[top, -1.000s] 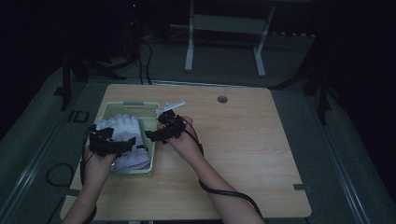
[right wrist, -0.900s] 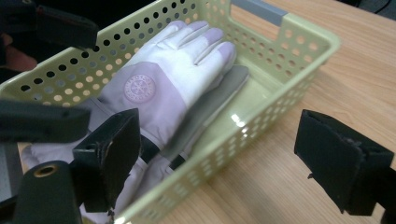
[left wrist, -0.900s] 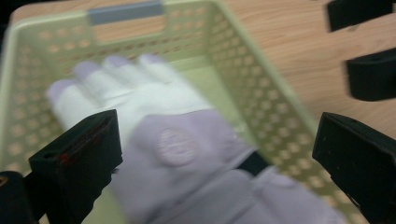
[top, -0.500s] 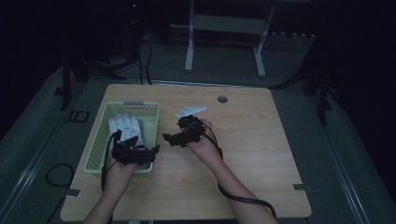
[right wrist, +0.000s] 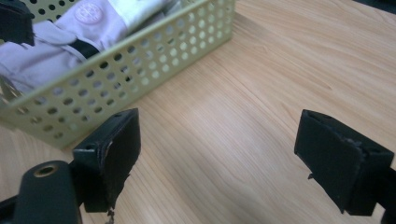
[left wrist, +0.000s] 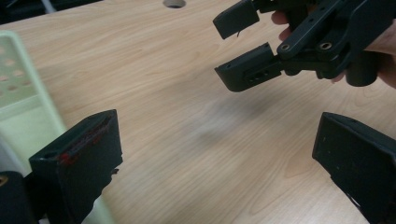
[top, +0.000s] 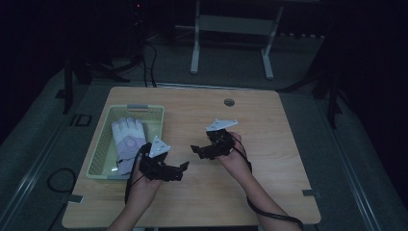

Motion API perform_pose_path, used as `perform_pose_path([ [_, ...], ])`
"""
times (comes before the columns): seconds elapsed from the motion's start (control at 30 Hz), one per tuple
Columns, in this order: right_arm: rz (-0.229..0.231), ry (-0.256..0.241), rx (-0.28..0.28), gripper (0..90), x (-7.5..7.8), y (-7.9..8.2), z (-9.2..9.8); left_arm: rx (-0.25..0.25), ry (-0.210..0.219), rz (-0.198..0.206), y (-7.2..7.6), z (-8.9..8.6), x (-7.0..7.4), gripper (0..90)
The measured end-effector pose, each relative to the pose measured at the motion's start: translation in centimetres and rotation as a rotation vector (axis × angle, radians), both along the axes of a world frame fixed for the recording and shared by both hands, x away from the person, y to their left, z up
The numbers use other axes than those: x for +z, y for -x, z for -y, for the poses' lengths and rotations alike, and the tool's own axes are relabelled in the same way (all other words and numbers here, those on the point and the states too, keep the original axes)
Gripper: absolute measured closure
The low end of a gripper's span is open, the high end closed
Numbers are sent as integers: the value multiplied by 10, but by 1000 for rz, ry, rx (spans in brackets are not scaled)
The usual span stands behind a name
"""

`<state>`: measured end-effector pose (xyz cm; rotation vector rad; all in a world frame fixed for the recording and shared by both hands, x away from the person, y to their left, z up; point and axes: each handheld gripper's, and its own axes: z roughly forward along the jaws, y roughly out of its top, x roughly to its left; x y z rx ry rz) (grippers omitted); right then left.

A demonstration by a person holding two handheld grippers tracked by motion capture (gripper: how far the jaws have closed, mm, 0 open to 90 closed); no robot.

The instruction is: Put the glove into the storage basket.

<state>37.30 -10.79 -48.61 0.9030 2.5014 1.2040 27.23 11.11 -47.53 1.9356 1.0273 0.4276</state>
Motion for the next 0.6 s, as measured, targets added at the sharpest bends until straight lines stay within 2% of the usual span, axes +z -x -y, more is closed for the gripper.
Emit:
perform_pose_path([
  [0.07, -10, -1, -10, 146, -4, 0, 8, -18, 1, -6, 0, 7, -4, 17],
  [0.1, -19, -1, -13, 146, -8, 2, 13, -55, 20, 0, 1, 11, -7, 17],
  [0.13, -19, -1, -13, 146, -8, 2, 13, -55, 20, 0, 1, 11, -7, 17],
  [0.17, -20, 10, -11, 146, -12, 4, 17, -84, 28, 11, 2, 16, -11, 17],
  [0.2, -20, 10, -11, 146, -12, 4, 17, -84, 28, 11, 2, 16, -11, 17],
  [0.23, -17, 13, -8, 146, -16, 6, 22, -108, 26, 11, 3, 22, -14, 17],
  [0.37, -23, 11, -11, 144, -22, 9, 29, -133, 21, -7, 4, 33, -22, 17],
  [0.5, -45, 13, -15, 142, -36, 13, 42, -162, 5, -21, 6, 41, -30, 17],
  [0.6, -41, 15, -13, 141, -40, 14, 47, -176, 2, -31, 8, 46, -35, 17],
])
